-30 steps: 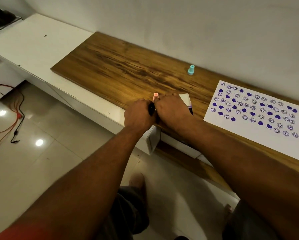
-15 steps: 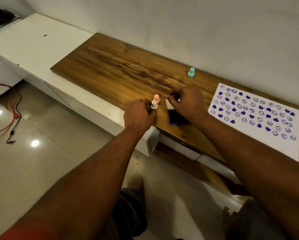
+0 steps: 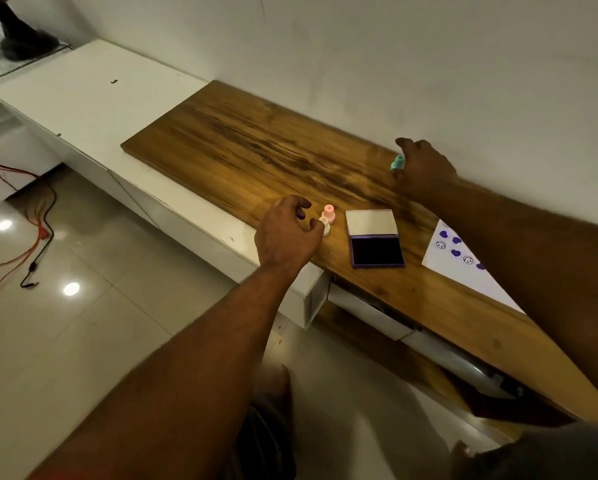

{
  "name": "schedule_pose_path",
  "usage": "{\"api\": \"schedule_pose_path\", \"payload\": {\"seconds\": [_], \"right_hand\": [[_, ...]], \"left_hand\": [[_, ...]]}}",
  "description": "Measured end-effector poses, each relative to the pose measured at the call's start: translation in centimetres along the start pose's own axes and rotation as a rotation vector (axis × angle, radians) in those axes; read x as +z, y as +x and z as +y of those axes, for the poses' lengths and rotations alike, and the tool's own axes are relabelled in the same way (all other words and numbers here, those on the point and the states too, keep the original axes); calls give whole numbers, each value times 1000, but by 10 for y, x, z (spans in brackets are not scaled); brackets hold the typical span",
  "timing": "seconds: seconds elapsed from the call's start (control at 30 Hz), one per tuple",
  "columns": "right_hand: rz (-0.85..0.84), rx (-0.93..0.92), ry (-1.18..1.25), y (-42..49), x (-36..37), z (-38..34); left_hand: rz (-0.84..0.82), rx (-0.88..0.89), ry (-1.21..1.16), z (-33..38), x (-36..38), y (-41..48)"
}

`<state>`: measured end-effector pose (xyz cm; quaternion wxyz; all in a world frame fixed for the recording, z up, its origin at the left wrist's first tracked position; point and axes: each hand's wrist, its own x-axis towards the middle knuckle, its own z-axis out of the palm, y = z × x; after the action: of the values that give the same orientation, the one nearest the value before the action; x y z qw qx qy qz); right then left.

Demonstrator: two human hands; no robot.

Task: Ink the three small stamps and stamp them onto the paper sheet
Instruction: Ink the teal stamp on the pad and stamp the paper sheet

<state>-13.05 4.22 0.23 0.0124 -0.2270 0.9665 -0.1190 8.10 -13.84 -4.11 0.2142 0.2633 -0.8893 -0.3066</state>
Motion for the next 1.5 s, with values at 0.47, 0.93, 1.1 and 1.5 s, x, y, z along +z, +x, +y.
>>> {"api": "schedule_pose_path", "payload": {"seconds": [0.47,0.93,1.1,1.5], "right_hand": [[182,61,239,-62,-11,24],[75,-82,529,-149,-16,-10],[62,-102,524,-145,-9,-8],[20,-146,472,-137,3,-17]], "left_hand": [[-58,260,-106,28,1,-4],[-201,419,35,70,10,-20],[-233,380,44,66,9,-19],[-245,341,107,49,8,-18]]}}
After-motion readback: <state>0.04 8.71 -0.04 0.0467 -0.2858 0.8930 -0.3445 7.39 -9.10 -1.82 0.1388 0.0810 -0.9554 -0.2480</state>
